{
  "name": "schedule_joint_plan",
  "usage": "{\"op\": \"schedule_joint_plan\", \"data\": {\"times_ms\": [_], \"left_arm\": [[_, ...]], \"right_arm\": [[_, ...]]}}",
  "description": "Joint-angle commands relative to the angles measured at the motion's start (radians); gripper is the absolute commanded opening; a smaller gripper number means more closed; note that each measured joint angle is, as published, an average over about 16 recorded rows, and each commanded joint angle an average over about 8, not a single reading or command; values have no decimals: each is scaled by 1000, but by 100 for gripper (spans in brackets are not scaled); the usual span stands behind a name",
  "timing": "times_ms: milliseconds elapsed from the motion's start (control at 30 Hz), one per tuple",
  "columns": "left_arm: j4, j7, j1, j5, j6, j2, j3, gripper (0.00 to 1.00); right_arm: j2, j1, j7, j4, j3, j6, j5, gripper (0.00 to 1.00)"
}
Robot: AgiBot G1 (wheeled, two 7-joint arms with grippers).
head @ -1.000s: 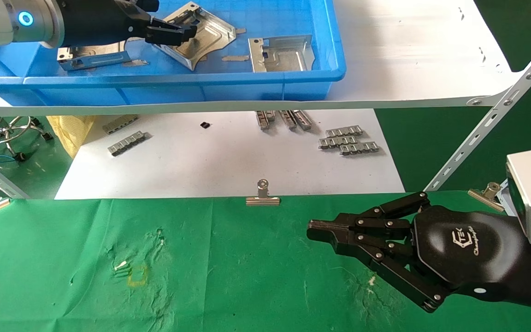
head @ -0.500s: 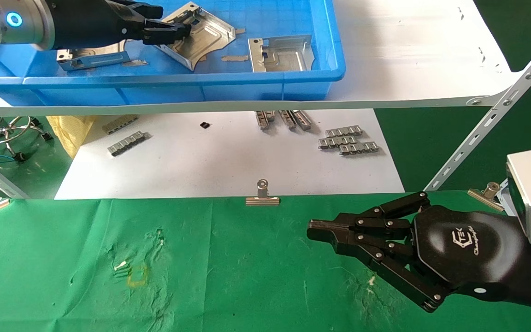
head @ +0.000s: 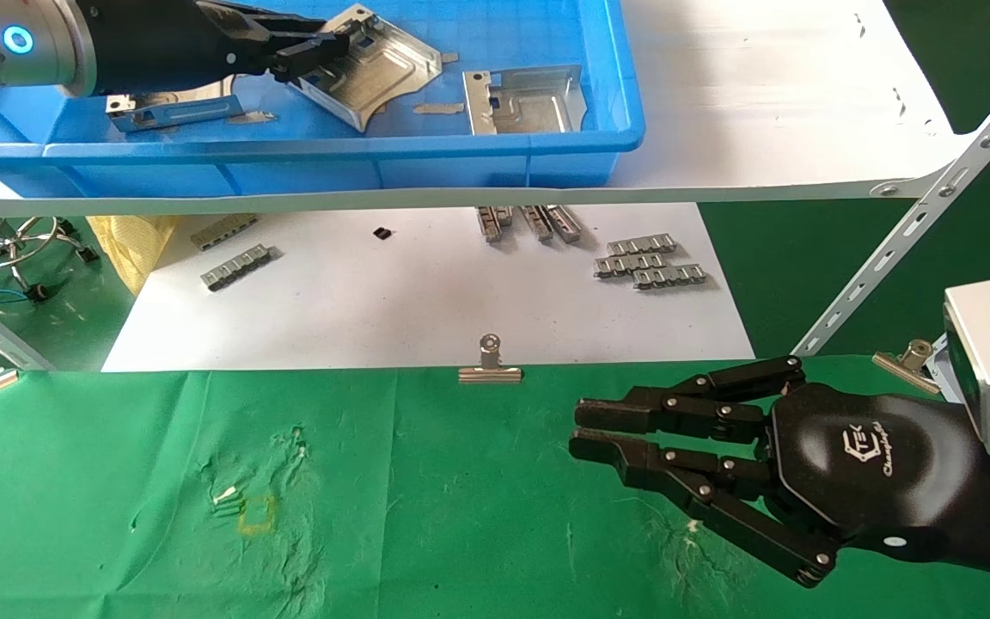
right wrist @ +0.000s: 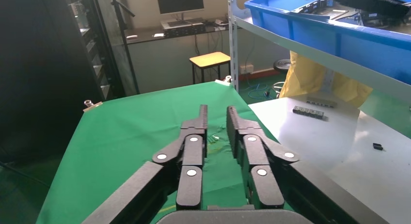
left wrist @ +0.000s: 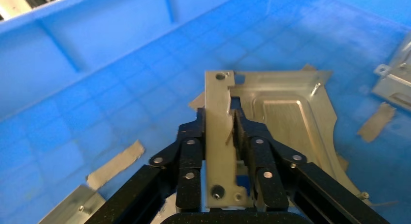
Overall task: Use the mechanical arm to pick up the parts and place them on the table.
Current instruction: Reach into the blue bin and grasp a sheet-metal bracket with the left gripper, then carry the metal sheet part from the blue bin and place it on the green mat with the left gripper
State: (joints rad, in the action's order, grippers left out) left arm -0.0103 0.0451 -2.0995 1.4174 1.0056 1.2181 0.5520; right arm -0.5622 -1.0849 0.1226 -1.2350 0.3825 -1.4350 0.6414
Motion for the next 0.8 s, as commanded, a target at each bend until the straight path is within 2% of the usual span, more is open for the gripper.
{"op": "schedule_joint_plan", "data": {"times_ms": [33,333,700,800], "left_arm": [[-3,-4,-1,-1,6,-1,-1,0],[-37,-66,-21,-48,121,-46,-32,0],[-99,-226,-24,-105,501,-147,-62,0],[-131,-268,-10,-123,571,-167,-62,0]], "right_arm": [[0,0,0,0,0,0,0,100],[0,0,0,0,0,0,0,100],[0,0,0,0,0,0,0,100],[0,0,0,0,0,0,0,100]]}}
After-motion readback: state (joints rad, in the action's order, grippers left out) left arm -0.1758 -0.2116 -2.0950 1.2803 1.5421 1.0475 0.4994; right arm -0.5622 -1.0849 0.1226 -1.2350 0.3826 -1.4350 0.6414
